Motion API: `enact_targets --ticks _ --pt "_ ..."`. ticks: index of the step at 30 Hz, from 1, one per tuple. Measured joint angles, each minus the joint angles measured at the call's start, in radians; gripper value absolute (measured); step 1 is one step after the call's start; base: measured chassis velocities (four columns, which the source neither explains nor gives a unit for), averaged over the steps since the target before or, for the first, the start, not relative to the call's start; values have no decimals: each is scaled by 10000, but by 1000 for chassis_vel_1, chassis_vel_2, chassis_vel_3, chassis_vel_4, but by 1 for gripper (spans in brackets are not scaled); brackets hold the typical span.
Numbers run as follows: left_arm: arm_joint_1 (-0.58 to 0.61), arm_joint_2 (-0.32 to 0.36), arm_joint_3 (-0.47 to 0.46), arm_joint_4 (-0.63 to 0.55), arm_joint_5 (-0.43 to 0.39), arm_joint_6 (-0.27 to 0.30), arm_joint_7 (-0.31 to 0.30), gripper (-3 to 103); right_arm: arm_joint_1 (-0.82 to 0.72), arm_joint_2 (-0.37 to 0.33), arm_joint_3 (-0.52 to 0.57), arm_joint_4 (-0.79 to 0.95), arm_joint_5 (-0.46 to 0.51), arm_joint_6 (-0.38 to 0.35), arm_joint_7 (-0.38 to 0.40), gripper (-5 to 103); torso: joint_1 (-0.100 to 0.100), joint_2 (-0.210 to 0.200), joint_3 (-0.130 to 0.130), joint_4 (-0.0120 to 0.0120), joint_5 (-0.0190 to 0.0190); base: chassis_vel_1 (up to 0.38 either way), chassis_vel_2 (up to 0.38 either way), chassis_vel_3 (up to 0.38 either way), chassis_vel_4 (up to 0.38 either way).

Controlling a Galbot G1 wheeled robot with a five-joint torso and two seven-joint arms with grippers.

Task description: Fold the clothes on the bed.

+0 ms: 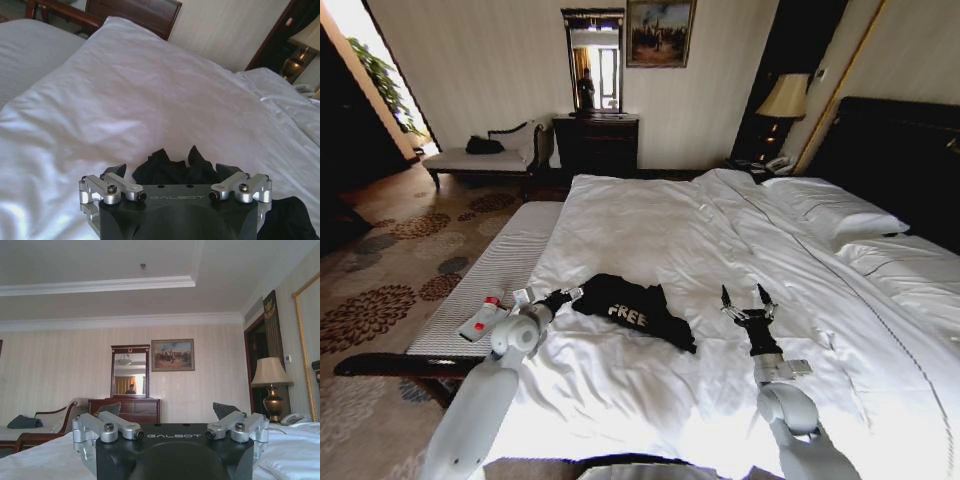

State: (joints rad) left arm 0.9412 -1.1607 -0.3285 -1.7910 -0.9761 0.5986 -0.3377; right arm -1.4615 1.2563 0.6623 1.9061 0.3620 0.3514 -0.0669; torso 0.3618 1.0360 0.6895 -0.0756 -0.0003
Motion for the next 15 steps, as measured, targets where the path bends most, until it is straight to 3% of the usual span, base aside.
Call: enact_targets --ticks 10,12,14,15 --pt "-823 -521 758 993 80 70 -106 97 297 62 -158 -396 -10 51 -7 100 -1 0 0 0 -2 0 0 0 0" --pt "-918 -691 831 1144 165 61 -105 91 301 63 -157 -427 -10 71 -9 100 -1 1 0 -1 0 0 0 0 0" --pt "-960 -783 881 1245 250 48 -100 91 299 63 -146 -451 -9 105 -16 100 -1 1 -1 -1 0 0 0 0 0" --pt "-995 -861 918 1344 341 28 -88 81 293 62 -128 -475 -6 141 -29 100 -2 2 -1 -1 -2 0 0 0 0"
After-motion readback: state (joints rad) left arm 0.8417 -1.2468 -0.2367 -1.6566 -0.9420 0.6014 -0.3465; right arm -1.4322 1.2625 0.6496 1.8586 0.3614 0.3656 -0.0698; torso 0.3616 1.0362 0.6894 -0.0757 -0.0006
